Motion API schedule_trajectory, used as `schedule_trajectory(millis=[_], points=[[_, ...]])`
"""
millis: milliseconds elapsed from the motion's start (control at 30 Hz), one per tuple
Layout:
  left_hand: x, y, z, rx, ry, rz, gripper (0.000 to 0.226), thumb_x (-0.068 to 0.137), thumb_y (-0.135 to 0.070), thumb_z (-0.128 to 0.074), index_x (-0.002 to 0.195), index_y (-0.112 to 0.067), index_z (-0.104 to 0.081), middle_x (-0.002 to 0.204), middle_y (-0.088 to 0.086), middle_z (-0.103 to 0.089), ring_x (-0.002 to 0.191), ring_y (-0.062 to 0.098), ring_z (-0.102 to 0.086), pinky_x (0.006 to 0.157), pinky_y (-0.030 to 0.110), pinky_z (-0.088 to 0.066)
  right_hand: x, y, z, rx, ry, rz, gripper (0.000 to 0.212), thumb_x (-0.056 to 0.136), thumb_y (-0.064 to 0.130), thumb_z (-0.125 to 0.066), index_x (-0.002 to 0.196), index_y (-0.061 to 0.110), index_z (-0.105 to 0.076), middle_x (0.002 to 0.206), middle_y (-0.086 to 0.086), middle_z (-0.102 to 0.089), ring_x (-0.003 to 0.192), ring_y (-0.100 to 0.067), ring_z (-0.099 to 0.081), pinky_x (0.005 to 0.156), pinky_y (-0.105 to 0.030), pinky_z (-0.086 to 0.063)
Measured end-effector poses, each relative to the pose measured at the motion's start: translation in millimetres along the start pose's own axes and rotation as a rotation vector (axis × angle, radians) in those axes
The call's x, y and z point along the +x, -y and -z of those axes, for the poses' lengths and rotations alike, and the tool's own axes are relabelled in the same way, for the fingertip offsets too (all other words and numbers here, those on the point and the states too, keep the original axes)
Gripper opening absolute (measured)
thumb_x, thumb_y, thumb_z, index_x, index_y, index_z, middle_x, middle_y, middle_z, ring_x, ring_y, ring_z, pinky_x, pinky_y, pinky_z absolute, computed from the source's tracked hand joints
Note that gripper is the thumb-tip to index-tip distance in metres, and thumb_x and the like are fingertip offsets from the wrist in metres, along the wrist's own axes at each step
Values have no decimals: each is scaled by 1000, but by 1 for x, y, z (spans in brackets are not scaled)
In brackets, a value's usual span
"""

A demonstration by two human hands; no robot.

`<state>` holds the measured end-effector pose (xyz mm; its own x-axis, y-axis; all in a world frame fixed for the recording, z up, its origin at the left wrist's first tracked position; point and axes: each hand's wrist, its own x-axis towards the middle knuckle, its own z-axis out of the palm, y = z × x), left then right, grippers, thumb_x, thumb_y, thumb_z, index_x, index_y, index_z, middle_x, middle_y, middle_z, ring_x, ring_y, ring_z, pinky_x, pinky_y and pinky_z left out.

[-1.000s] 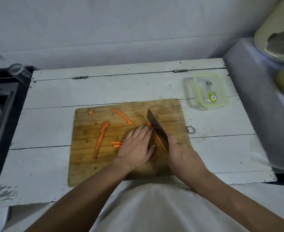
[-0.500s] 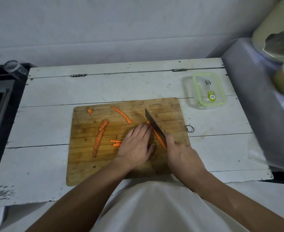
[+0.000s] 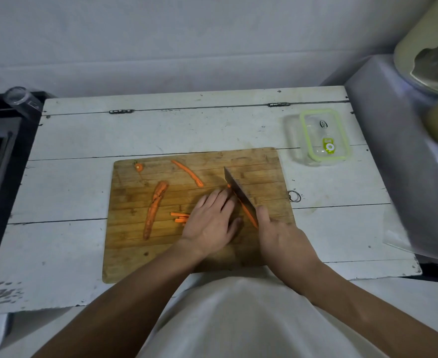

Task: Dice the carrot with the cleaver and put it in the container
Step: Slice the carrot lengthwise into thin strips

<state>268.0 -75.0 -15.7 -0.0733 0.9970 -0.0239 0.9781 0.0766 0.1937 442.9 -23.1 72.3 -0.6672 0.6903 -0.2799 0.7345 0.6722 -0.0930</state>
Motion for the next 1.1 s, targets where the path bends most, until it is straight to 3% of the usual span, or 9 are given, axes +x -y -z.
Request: schedule_trajectory(millis=[333,500,667,967,1100], points=[[-2,5,-1,33,38,-65,53,102,-54,-35,146,-26,-45,154,9,-42,144,28,-34,118,45,-31,6,5,-6,44,55,-83,36,98,6,-42,128,18,-28,90,-3,-68,78,-28,-70,67,-40,-56],[-5,7,1,28,13,-167,50,103,-51,-38,143,-25,-52,153,10,-44,144,31,-36,118,47,-30,8,2,-2,56,96,-89,36,95,3,-41,125,19,-27,91,-5,-69,80,-29,-69,61,-36,-42],[-15,-8,-11,-10,-13,-344,54,99,-48,-47,138,-13,-61,143,9,-58,142,28,-43,120,42,-29,12,1,2,117,138,-135,29,95,5,-37,119,18,-28,89,-8,-67,81,-33,-66,62,-38,-38],[-19,-8,-15,-56,-26,-347,54,97,-46,-51,140,-15,-58,142,5,-58,140,25,-43,116,40,-28,10,2,-2,155,120,-179,34,96,5,-33,128,17,-28,94,-10,-68,84,-34,-66,63,-36,-36],[-21,-13,-15,-64,0,-299,54,98,-48,-49,142,-17,-57,145,4,-57,142,25,-42,117,43,-29,9,4,-4,50,118,-140,42,97,6,-34,137,14,-22,98,-7,-69,87,-30,-68,63,-34,-36]])
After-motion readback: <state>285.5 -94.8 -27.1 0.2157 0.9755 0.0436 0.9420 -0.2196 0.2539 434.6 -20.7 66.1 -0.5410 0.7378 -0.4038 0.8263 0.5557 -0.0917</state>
